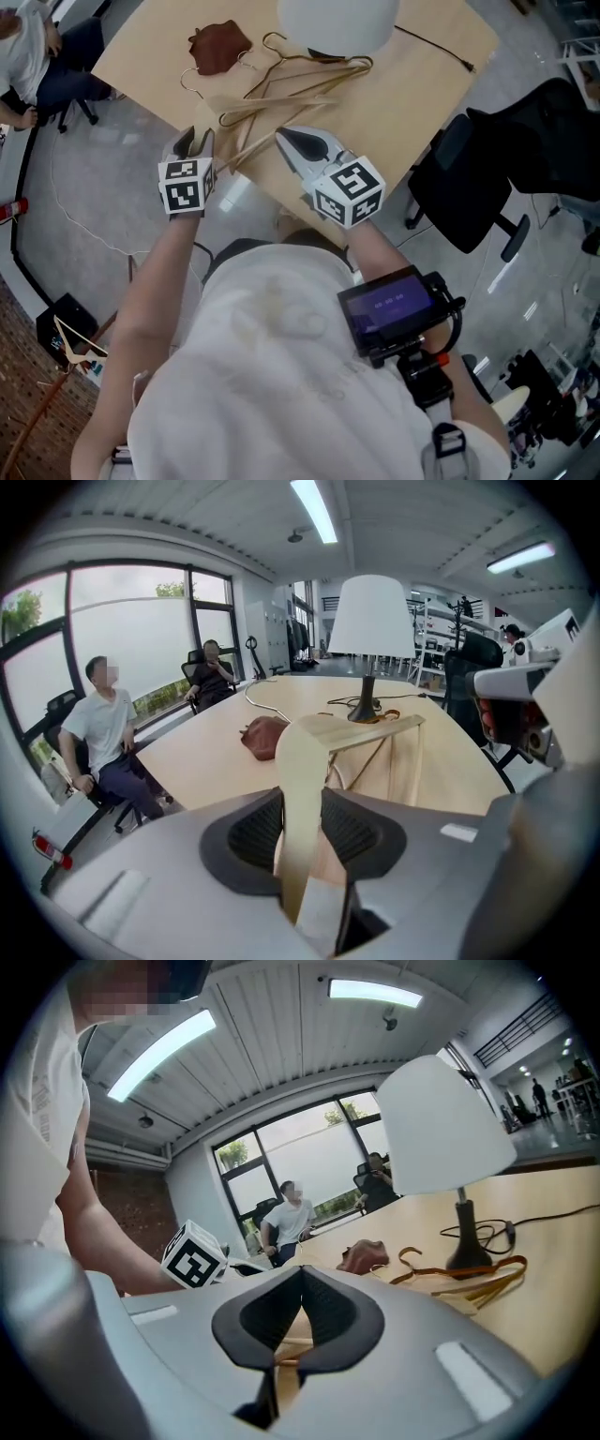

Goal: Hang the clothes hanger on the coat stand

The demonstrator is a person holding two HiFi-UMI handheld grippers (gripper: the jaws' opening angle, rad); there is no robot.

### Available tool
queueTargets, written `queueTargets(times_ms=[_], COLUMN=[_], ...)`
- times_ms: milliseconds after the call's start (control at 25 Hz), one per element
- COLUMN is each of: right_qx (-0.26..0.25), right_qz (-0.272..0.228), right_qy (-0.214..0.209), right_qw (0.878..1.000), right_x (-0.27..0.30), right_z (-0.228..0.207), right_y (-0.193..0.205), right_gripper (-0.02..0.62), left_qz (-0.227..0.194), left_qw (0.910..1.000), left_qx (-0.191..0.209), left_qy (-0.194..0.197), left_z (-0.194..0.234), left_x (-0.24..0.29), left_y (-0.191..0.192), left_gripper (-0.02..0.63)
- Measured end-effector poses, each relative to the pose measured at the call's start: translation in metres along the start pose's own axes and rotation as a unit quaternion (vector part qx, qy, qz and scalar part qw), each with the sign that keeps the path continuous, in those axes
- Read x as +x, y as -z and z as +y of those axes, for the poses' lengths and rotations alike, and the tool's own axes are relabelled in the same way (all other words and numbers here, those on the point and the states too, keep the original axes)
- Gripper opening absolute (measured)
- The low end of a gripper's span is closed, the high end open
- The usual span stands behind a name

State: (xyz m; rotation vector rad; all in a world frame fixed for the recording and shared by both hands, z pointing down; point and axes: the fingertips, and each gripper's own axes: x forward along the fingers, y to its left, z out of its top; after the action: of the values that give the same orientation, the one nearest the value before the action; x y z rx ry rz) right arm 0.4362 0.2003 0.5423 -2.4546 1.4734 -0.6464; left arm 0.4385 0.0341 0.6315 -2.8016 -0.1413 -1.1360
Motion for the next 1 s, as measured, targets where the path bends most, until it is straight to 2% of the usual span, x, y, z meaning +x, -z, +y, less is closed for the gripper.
queueTargets(times_ms=[320, 600, 840, 1000], right_qx=[-0.046, -0.090, -0.116, -0.140], right_qz=[0.018, 0.030, 0.054, 0.065], right_qy=[-0.069, -0.131, -0.193, -0.249], right_qw=[0.996, 0.987, 0.973, 0.956], right_x=[0.032, 0.036, 0.040, 0.051], right_z=[0.078, 0.170, 0.255, 0.315], right_y=[0.002, 0.009, 0.032, 0.047], right_gripper=[0.014, 0.014, 0.014, 0.014], left_qz=[-0.032, -0.056, -0.059, -0.065], left_qw=[0.9983, 0.9915, 0.9810, 0.9654], left_qx=[-0.015, -0.054, -0.100, -0.136], left_qy=[-0.047, -0.104, -0.156, -0.213], left_z=[0.039, 0.071, 0.094, 0.117], left_x=[-0.071, -0.157, -0.232, -0.290], left_y=[0.041, 0.092, 0.156, 0.206], left_gripper=[0.130, 0.130, 0.129, 0.129])
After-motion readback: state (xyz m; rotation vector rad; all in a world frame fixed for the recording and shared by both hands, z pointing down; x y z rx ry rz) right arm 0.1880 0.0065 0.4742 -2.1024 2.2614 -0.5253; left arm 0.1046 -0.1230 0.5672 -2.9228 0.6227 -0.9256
